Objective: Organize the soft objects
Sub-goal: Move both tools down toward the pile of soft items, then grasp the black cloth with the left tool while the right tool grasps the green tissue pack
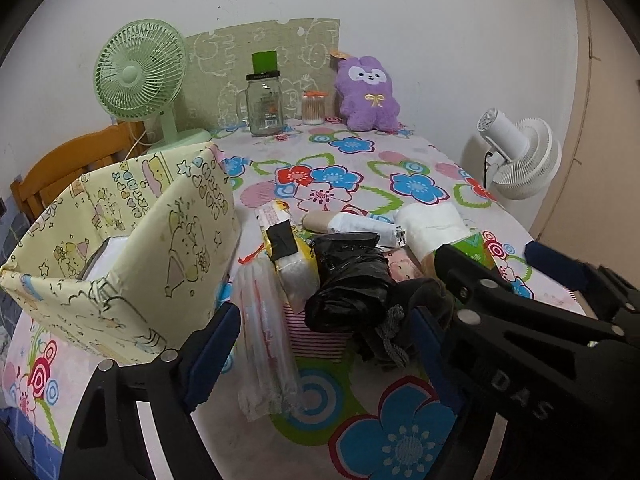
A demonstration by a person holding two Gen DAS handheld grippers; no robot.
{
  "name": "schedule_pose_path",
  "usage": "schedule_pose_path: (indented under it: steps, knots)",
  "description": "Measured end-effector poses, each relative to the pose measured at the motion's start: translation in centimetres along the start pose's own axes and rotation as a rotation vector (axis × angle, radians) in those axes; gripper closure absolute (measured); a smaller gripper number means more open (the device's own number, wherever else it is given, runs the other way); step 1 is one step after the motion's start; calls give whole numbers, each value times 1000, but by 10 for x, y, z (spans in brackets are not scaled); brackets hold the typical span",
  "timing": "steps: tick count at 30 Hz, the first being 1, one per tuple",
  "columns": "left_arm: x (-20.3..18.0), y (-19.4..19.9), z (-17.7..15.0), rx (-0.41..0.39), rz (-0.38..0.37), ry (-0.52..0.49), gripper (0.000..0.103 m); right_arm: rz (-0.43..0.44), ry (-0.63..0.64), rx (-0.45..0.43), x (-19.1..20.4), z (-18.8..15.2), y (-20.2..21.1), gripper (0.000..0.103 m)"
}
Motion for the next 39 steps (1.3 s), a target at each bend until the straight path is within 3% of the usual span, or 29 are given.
schedule_pose_path:
  steps: [8,13,20,22,27,31,39]
  knots:
    - [-2,-7,6,3,19,-23,16,28,-47,70,-6,0,-18,46]
    - [-4,-8,11,-8,28,-28,23,6,-44,50,-9,4,-16,72]
    - [-7,-10,16,-22,0,-52,43,6,-42,43,-10,8,-14,73]
    - [-8,-10,16,-25,-16,-51,56,7,-42,41,-10,9,-14,74]
    - [-8,-11,17,-22,-32,-48,74,12,-37,38,-8,9,-12,74]
    - [-7,-10,17,-26,-40,-48,78,11,-39,34,-7,9,-10,78]
    - [-10,-1,16,-51,-41,-63,81,26,-44,41,-5,8,-7,78]
Point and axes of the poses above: each gripper's, at about its wrist camera, not at the fingertips, and y roughly against the way its jaws point, x to its left, z to its top, the point moved 2 cm from there along -y, roughly the way its jaws point, and after that the axes turned 15 degrees about -y, right-handed, at the moved point
